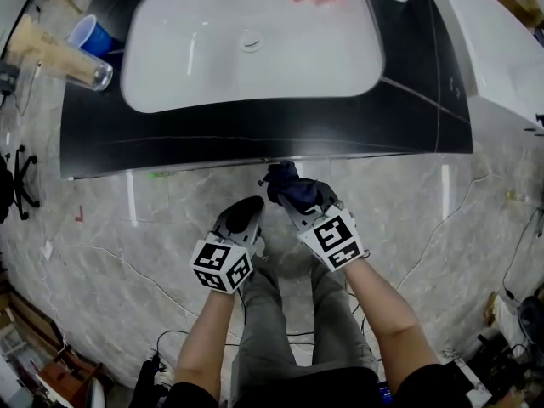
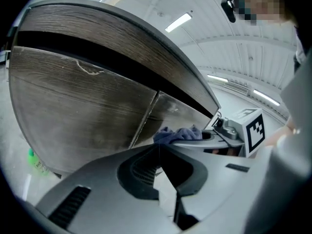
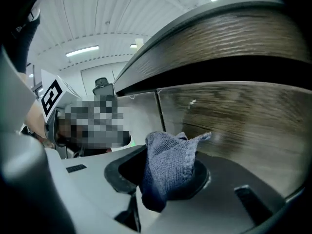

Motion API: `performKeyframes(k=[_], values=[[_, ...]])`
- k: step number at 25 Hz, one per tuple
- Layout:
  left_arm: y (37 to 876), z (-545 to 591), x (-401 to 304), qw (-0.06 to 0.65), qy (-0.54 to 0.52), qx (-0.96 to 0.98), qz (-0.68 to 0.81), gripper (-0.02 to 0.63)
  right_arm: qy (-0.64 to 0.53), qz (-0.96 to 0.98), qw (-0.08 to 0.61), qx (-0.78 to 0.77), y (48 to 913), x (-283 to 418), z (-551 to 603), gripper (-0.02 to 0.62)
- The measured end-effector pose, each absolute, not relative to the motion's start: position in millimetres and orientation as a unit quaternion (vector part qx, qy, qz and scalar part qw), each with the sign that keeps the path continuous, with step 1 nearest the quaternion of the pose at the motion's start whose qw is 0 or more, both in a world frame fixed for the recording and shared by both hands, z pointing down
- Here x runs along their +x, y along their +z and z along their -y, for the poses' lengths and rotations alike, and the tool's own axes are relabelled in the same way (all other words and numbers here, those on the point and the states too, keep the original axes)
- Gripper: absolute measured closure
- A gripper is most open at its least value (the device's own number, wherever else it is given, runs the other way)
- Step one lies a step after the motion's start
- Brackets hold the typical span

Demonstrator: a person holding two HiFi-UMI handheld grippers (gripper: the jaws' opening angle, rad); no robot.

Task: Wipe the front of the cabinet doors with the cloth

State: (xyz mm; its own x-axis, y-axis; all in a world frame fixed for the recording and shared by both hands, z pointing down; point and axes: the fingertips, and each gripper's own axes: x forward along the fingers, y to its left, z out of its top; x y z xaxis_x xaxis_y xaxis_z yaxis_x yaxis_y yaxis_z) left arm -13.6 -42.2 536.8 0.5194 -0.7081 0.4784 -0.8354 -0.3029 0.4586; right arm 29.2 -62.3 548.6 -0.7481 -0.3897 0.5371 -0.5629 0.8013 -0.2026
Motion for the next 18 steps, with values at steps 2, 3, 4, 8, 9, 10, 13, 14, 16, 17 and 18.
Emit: performKeyframes(k=[2,3,4,8,9,10,13,14,16,17,18], values=[[539.5,39.8,-20.5,0.343,0.096,0.800,0.483,0.592,0.176,0.919,0.245,0.254,550.7,20.8,62.5,0.486],[540.9,39.0,-23.1,0.343,0.098,0.799,0.484,0.592,0.174,0.920,0.246,0.252,551.7,18.0,63.1,0.486],[542.2,38.6,-25.2,0.343,0.099,0.798,0.486,0.592,0.173,0.920,0.247,0.251,552.5,16.4,64.0,0.486],[545.0,41.1,-23.9,0.339,0.099,0.796,0.491,0.592,0.173,0.918,0.245,0.258,554.6,22.1,71.6,0.486],[545.2,42.4,-21.0,0.339,0.099,0.797,0.490,0.592,0.173,0.918,0.244,0.262,554.5,25.5,73.8,0.486],[545.2,43.9,-17.3,0.339,0.098,0.798,0.489,0.592,0.174,0.917,0.243,0.265,554.4,29.7,75.8,0.486],[545.5,49.1,-1.0,0.337,0.099,0.802,0.483,0.592,0.173,0.915,0.242,0.273,554.7,46.3,80.2,0.486],[545.8,50.9,6.1,0.337,0.100,0.805,0.479,0.592,0.173,0.914,0.242,0.276,555.1,53.2,81.3,0.486],[546.3,54.4,22.0,0.337,0.102,0.810,0.469,0.592,0.174,0.911,0.243,0.284,555.9,69.4,83.0,0.486],[546.4,55.9,30.5,0.336,0.103,0.813,0.464,0.592,0.175,0.909,0.243,0.289,556.4,78.6,84.0,0.486],[546.6,57.2,39.1,0.336,0.105,0.816,0.459,0.592,0.176,0.907,0.243,0.294,556.9,88.3,85.0,0.486]])
